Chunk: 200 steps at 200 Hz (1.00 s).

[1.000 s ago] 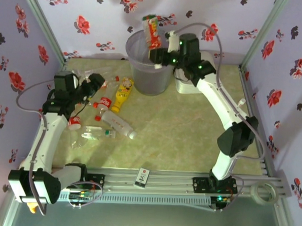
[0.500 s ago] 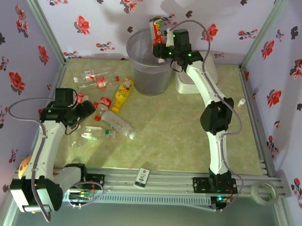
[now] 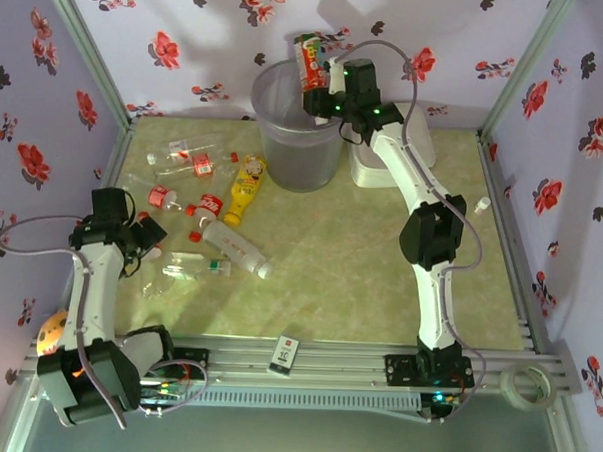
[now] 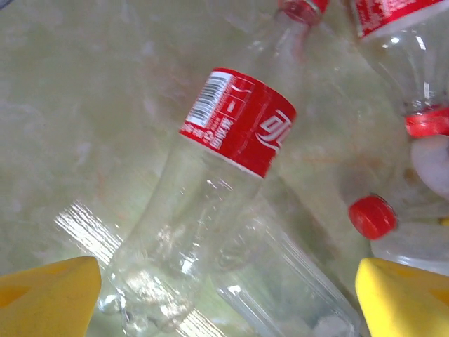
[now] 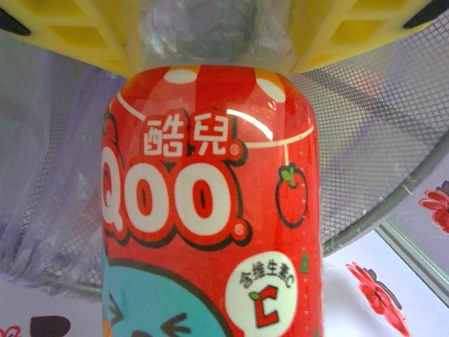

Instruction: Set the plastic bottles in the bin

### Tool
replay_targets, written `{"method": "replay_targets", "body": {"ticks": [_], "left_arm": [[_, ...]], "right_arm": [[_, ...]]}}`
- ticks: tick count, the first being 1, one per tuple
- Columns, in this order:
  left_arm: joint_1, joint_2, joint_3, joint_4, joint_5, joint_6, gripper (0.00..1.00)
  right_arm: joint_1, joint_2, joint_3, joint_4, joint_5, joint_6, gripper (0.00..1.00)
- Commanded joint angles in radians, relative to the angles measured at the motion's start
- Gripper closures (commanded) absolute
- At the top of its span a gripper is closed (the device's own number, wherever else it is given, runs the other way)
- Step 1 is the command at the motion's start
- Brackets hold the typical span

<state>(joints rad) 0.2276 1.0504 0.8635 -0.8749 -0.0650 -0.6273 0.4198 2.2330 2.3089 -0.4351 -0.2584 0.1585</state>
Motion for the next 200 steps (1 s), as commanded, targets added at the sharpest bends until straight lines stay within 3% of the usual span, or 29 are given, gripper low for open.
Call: {"method": "replay_targets", "body": {"ticks": [1,65,140,169,200], "left_arm": [[0.030,0.051,-0.022,0.057,-0.020,0.048,0.03],[0.055,0.159,-0.044,0.135,0.031,0.078,0.00],[0.062,0.218,-0.026,0.149,0.010,0.128,0.00],[0.066,0.201,0.026,0.119,-0.001,0.158,0.00],[0.086,0.198,0.084,0.068,-0.030,0.230,0.00]], "right_arm": [[0.005,0.021,-0.031,-0.042,0.001,-0.018,0.39],[0.006,0.018,0.018,-0.049,-0.003,-0.036,0.30],[0.007,-0.081,0.120,-0.083,-0.025,-0.034,0.24],[0.007,-0.157,0.069,-0.123,-0.022,-0.026,0.23],[0.005,-0.313,-0.127,-0.116,0.012,-0.027,0.23]]}}
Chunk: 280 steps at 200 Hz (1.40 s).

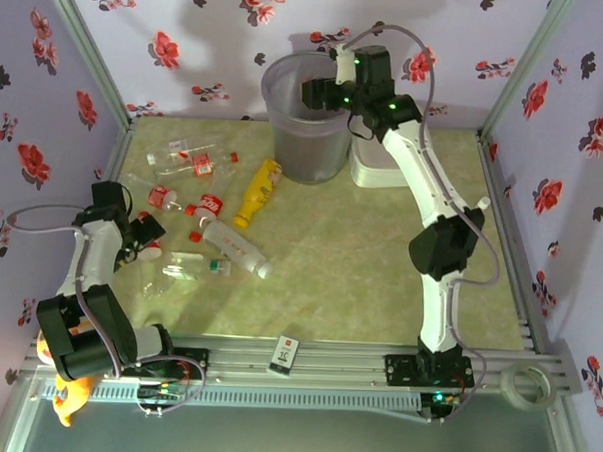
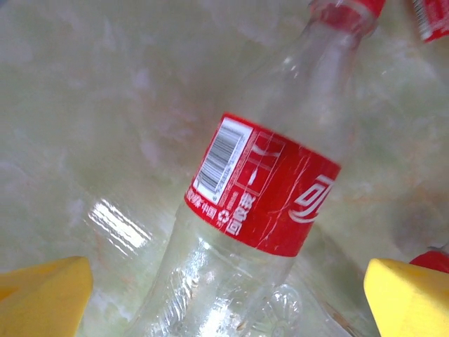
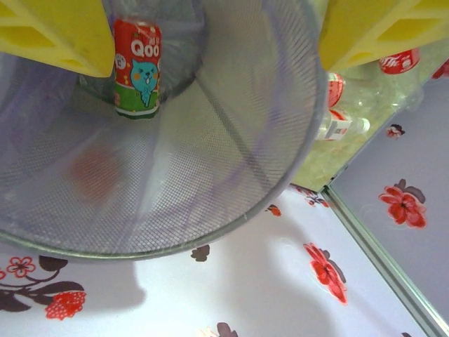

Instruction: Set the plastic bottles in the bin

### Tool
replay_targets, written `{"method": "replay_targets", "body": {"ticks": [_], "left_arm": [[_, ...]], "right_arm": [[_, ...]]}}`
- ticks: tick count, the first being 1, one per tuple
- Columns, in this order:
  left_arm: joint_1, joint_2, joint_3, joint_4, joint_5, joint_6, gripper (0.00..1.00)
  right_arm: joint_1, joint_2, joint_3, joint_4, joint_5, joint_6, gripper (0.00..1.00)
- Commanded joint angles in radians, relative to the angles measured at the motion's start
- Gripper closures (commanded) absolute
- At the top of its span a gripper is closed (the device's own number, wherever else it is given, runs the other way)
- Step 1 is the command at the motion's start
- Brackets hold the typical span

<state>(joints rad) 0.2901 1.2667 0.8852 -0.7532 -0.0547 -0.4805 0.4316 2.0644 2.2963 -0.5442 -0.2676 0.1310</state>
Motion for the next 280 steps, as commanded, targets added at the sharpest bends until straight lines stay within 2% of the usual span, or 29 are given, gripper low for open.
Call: {"method": "replay_targets", "body": {"ticks": [1,41,67,84,116,128,175,210,240,280], "left_arm": [[0.024,-0.017,0.063,-0.055,-0.040,0.085,0.00],[0.043,0.038,0.072,-0.051,-0.038,0.126,0.00],[0.045,0.089,0.069,-0.012,0.047,0.120,0.00],[0.041,0.121,0.064,0.008,0.111,0.123,0.00],[0.041,0.157,0.060,0.027,0.108,0.105,0.00],[0.043,0.166,0.050,0.053,0.103,0.086,0.05],[0.041,0.224,0.016,0.101,0.086,0.077,0.22],[0.042,0.209,0.032,0.093,0.082,0.075,0.42],[0.041,0.145,0.098,0.011,0.064,0.099,0.47],[0.043,0.031,0.219,-0.107,0.051,0.118,0.48]], "right_arm": [[-0.006,-0.147,-0.122,-0.006,0.022,0.000,0.23],[-0.026,-0.375,-0.416,-0.039,0.056,-0.007,0.21],[-0.039,-0.509,-0.605,-0.043,0.067,0.010,0.19],[-0.045,-0.565,-0.696,-0.046,0.063,0.025,0.15],[-0.048,-0.629,-0.822,-0.031,0.046,0.057,0.13],[-0.047,-0.640,-0.855,-0.019,0.033,0.067,0.14],[-0.047,-0.674,-0.888,-0.017,0.019,0.072,0.14],[-0.047,-0.685,-0.884,-0.018,0.008,0.066,0.13],[-0.047,-0.685,-0.871,-0.023,0.000,0.069,0.14],[-0.018,-0.666,-0.833,-0.025,-0.006,0.068,0.14]]}}
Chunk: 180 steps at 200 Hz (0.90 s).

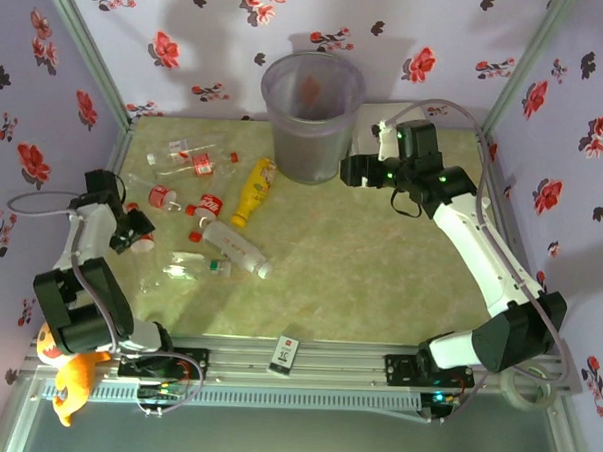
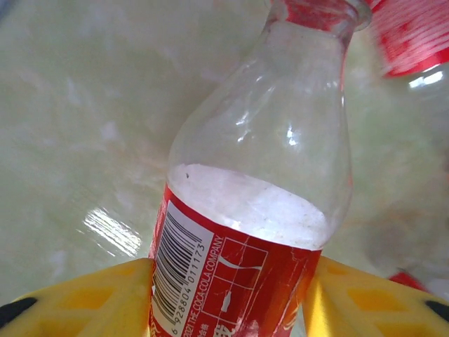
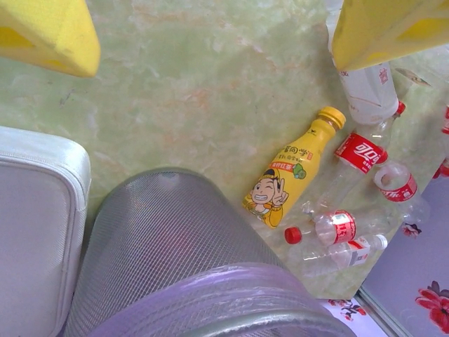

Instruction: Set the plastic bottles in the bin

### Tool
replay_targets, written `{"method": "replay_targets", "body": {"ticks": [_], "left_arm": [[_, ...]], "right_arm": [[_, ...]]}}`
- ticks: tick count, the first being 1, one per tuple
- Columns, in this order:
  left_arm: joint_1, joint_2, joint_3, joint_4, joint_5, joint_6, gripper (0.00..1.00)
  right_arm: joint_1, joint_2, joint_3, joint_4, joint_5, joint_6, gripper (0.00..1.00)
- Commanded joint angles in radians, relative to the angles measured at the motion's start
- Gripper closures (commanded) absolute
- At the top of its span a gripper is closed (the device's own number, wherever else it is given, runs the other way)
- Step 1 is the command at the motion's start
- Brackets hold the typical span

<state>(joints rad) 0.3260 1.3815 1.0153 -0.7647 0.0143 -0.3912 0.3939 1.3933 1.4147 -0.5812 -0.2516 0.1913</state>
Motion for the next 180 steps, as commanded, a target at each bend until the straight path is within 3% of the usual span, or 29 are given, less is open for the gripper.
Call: {"method": "replay_targets", "body": {"ticks": [1,43,83,126,180], "left_arm": [[0.006,-0.087,0.092,-0.099,-0.017,0.028,0.48],[-0.018,-0.201,0.162,-0.101,0.155,-0.069,0.52],[-0.176,-0.254,0.130,0.099,0.337,-0.300,0.54],[-0.420,-0.213,0.090,0.396,0.354,-0.529,0.53],[-0.575,-0.106,0.112,0.623,0.344,-0.660,0.53]], "right_arm": [[0.021,0.007,0.049,0.012,-0.022,0.008,0.14],[0.134,0.070,0.123,0.019,-0.030,0.000,0.14],[0.248,0.159,0.166,0.120,-0.118,0.073,0.15],[0.316,0.234,0.161,0.249,-0.205,0.182,0.16],[0.355,0.304,0.155,0.330,-0.241,0.241,0.14]]}}
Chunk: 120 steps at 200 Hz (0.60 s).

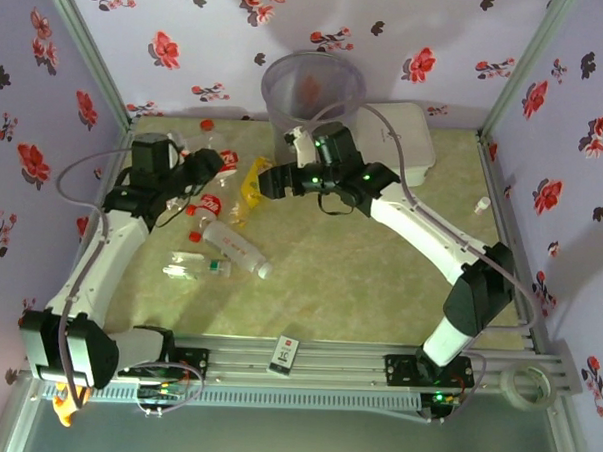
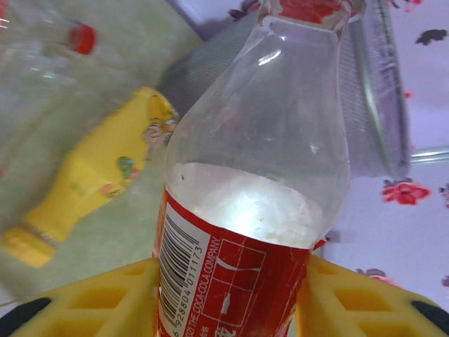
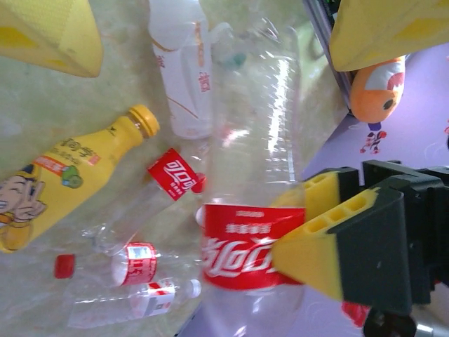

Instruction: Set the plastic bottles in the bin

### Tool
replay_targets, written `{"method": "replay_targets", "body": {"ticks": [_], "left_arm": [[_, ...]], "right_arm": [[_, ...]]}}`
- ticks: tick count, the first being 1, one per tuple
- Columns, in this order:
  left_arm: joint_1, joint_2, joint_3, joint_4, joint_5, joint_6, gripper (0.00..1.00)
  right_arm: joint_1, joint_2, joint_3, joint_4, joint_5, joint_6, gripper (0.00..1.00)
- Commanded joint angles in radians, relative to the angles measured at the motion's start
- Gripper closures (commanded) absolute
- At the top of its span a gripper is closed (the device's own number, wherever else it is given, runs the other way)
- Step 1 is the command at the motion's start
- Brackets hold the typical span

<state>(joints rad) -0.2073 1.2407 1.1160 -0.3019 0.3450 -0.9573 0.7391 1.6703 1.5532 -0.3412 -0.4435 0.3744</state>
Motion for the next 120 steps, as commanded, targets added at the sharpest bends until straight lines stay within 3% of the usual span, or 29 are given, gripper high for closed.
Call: {"method": "replay_targets", "body": {"ticks": [1,44,105,120], "left_arm": [[-0.043,0.037,0.012,0.161,0.013,-0.095,0.54],[-0.090,0.081,0.012,0.267,0.016,-0.154,0.53],[-0.101,0.086,0.013,0.300,0.036,-0.175,0.53],[-0.102,0.091,0.017,0.300,0.038,-0.171,0.53]], "right_arm": [[0.011,0.028,0.016,0.095,-0.051,0.061,0.14],[0.013,0.106,0.013,0.181,-0.099,0.134,0.18],[0.013,0.182,0.055,0.170,-0.086,0.109,0.23],[0.009,0.199,0.079,0.134,-0.086,0.092,0.35]]}}
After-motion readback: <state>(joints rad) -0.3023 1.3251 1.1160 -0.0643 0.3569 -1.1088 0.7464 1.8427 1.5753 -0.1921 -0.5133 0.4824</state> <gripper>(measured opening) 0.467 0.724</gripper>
